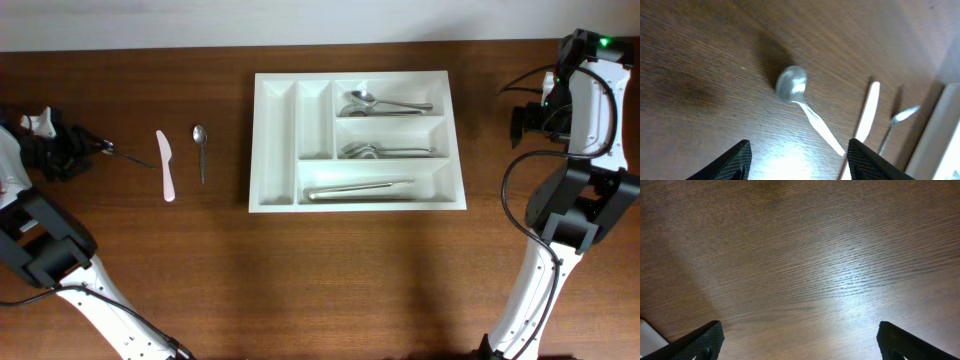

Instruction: Pack container

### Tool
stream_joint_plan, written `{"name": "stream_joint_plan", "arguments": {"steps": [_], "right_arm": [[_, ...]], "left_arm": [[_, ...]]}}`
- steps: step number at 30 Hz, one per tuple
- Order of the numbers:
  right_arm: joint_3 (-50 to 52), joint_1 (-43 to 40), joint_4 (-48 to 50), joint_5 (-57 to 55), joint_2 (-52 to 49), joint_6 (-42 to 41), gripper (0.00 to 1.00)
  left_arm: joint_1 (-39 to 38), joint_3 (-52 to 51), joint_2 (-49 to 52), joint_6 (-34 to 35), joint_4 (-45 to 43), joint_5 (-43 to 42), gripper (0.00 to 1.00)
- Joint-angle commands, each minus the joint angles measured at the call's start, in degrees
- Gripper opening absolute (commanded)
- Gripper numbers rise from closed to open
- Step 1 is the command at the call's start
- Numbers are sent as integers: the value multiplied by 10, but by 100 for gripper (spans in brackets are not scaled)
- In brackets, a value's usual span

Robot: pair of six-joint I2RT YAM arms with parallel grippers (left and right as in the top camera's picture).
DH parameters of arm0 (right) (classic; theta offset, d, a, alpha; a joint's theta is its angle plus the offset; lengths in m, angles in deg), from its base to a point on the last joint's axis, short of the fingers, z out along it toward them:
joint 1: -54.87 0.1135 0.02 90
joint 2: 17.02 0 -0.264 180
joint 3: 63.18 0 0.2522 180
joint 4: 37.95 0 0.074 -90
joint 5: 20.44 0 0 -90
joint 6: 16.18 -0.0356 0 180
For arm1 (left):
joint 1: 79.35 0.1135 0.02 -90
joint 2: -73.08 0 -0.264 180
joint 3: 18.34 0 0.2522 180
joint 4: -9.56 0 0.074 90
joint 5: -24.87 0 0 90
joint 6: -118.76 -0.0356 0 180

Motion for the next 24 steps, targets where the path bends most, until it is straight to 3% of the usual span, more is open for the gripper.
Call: {"name": "stream_joint_plan", "arguments": {"steps": [1, 24], "right_arm": [[-1, -2, 0, -5, 24, 0, 99], [-1, -2, 0, -5, 24, 0, 99]], "left_arm": [[3, 6, 12, -23, -8, -26, 63], [3, 6, 25, -25, -70, -57, 64]]}}
